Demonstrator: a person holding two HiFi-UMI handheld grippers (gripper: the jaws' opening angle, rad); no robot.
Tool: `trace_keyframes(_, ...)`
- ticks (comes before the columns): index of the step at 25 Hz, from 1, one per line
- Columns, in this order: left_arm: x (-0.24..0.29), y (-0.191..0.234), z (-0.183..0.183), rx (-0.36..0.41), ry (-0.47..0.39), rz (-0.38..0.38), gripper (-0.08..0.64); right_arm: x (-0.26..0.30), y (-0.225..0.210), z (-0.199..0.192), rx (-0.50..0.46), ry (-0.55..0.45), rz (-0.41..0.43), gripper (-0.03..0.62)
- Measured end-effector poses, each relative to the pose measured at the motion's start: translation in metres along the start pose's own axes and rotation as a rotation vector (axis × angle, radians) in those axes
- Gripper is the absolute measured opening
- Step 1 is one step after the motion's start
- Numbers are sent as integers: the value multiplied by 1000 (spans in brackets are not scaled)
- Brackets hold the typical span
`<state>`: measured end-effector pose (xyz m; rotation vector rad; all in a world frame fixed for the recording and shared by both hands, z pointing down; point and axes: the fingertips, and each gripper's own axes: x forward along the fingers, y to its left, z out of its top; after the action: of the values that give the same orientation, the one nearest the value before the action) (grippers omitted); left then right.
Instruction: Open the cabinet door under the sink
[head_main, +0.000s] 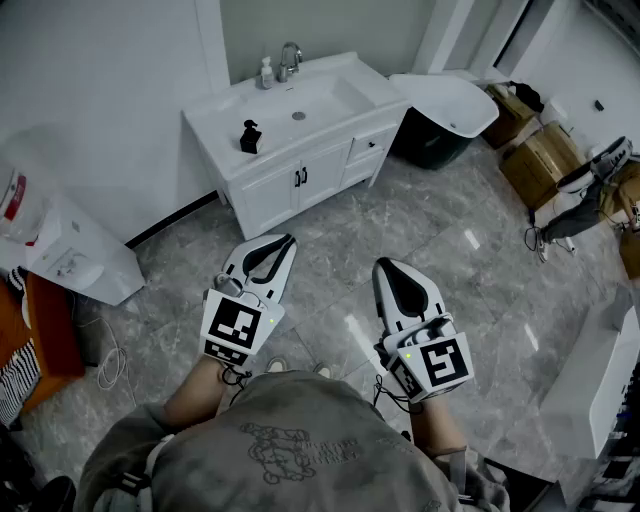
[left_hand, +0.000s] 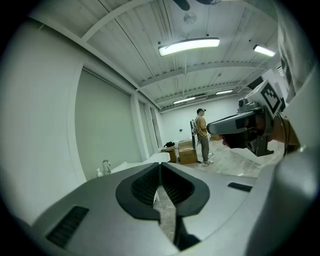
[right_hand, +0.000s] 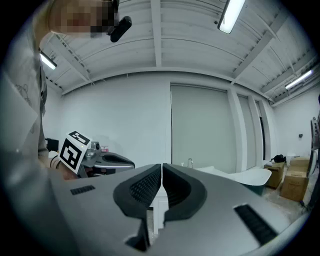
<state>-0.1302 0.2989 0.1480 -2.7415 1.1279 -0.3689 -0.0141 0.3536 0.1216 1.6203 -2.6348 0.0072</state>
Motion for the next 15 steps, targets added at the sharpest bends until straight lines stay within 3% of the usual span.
trace_keyframes(6, 4, -11, 4, 1, 0, -1, 28, -12, -19, 2, 41, -20, -53, 31)
trace_keyframes(15, 17, -34, 12, 4, 0, 3, 28, -27, -30, -1, 49, -25, -18, 31)
